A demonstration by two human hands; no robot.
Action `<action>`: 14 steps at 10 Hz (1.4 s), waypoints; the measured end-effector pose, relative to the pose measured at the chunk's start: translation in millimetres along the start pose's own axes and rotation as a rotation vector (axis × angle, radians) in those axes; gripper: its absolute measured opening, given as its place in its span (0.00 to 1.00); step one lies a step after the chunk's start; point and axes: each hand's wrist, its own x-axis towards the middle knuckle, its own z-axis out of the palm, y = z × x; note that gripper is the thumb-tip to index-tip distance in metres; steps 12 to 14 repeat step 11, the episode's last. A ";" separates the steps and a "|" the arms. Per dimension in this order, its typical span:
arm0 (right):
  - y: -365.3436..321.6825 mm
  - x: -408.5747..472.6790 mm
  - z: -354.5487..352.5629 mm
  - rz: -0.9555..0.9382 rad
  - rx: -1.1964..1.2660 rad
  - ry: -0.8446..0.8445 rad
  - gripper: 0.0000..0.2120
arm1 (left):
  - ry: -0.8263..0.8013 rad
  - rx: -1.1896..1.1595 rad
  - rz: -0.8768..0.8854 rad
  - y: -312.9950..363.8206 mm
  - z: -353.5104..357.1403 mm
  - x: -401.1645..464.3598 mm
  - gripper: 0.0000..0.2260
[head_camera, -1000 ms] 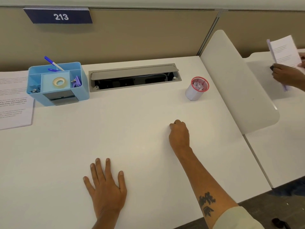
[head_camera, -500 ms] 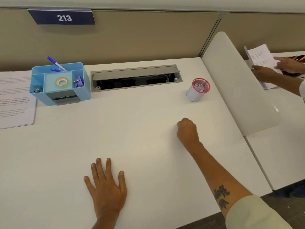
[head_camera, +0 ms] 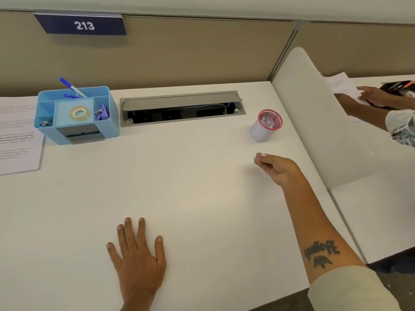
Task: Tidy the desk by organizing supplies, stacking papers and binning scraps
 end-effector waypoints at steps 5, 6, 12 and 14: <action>-131.2 50.2 48.3 -0.457 -0.930 0.322 0.08 | 0.016 -0.036 -0.025 -1.5 7.1 1.4 0.35; -131.9 47.8 48.4 -0.474 -1.030 0.322 0.11 | 0.014 -0.037 -0.019 -1.4 7.6 1.5 0.35; -122.5 20.4 37.7 -0.809 -1.075 0.358 0.14 | -0.011 -0.029 0.008 -4.5 7.7 2.5 0.34; -122.5 20.4 37.7 -0.809 -1.075 0.358 0.14 | -0.011 -0.029 0.008 -4.5 7.7 2.5 0.34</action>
